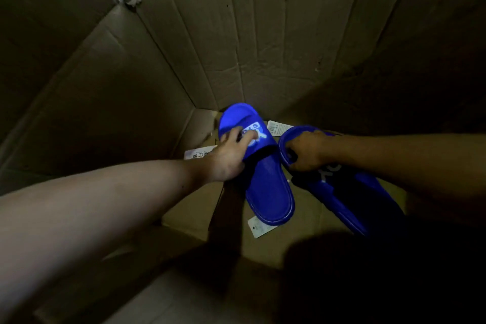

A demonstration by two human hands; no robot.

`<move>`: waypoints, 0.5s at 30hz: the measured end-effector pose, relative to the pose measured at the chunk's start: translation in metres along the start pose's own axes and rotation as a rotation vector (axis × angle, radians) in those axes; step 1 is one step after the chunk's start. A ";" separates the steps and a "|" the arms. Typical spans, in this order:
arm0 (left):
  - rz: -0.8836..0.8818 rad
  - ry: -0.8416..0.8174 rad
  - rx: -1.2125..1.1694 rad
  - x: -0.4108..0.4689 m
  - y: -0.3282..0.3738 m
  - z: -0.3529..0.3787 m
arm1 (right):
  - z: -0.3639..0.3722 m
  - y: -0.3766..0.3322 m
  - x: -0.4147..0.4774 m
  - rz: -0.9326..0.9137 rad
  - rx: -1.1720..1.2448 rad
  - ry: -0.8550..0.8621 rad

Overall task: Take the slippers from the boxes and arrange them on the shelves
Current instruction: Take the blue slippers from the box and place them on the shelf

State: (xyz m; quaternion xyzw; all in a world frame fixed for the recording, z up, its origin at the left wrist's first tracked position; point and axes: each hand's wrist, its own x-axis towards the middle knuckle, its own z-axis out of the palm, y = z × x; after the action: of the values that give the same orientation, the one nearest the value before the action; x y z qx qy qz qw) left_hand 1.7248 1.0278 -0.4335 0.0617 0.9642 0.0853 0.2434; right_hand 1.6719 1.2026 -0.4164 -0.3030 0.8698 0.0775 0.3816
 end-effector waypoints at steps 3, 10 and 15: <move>-0.106 -0.019 -0.084 0.004 -0.001 -0.001 | 0.001 0.011 0.001 -0.002 -0.212 -0.133; -0.172 -0.187 -0.030 0.009 -0.005 -0.001 | 0.012 0.022 -0.006 -0.031 -0.369 -0.309; -0.231 -0.167 -0.113 0.008 -0.002 0.003 | 0.011 0.026 -0.005 -0.134 -0.453 -0.147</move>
State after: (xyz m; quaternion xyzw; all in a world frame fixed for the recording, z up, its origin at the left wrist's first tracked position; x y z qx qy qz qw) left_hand 1.7186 1.0279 -0.4399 -0.0568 0.9349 0.1055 0.3340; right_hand 1.6661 1.2295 -0.4233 -0.4314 0.7780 0.2669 0.3705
